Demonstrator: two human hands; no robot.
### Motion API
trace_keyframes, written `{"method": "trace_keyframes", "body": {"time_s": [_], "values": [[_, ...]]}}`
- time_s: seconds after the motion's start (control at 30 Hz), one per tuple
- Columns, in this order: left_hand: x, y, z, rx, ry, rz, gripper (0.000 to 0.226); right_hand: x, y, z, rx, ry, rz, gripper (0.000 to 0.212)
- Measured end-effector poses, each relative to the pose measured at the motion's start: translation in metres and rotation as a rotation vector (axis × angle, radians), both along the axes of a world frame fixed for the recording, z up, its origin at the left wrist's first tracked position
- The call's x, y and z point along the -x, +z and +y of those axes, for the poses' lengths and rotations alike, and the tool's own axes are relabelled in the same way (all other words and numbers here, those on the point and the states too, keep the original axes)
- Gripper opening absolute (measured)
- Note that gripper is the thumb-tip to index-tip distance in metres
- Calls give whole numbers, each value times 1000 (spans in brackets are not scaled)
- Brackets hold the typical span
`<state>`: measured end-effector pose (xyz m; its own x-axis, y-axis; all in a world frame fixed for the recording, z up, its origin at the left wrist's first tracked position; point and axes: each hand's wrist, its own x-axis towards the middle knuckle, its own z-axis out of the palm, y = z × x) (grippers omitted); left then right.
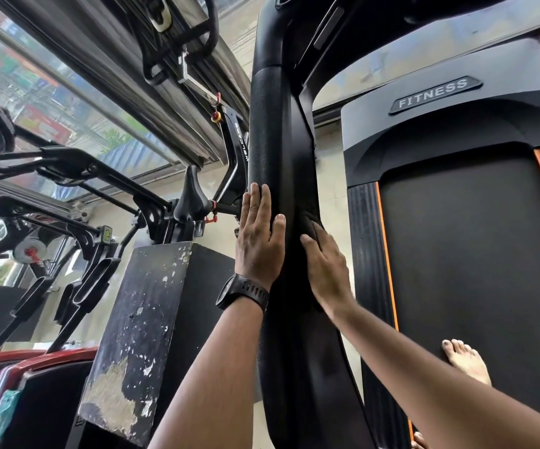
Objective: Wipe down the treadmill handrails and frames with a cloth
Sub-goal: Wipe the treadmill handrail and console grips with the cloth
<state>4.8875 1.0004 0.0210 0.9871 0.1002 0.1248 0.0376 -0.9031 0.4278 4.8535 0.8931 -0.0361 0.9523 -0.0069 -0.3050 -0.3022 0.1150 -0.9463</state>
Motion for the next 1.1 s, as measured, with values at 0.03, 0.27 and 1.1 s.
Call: {"method": "trace_keyframes", "body": {"time_s": [0.03, 0.27, 1.1], "values": [[3, 0, 0, -1, -4, 4, 63, 4, 4, 2, -48, -51, -88, 49], [30, -2, -3, -5, -6, 38, 63, -18, -17, 3, -20, -29, 83, 37], [41, -7, -2, -15, 2, -31, 64, 11, -22, 1, 55, 95, 299, 48]]}}
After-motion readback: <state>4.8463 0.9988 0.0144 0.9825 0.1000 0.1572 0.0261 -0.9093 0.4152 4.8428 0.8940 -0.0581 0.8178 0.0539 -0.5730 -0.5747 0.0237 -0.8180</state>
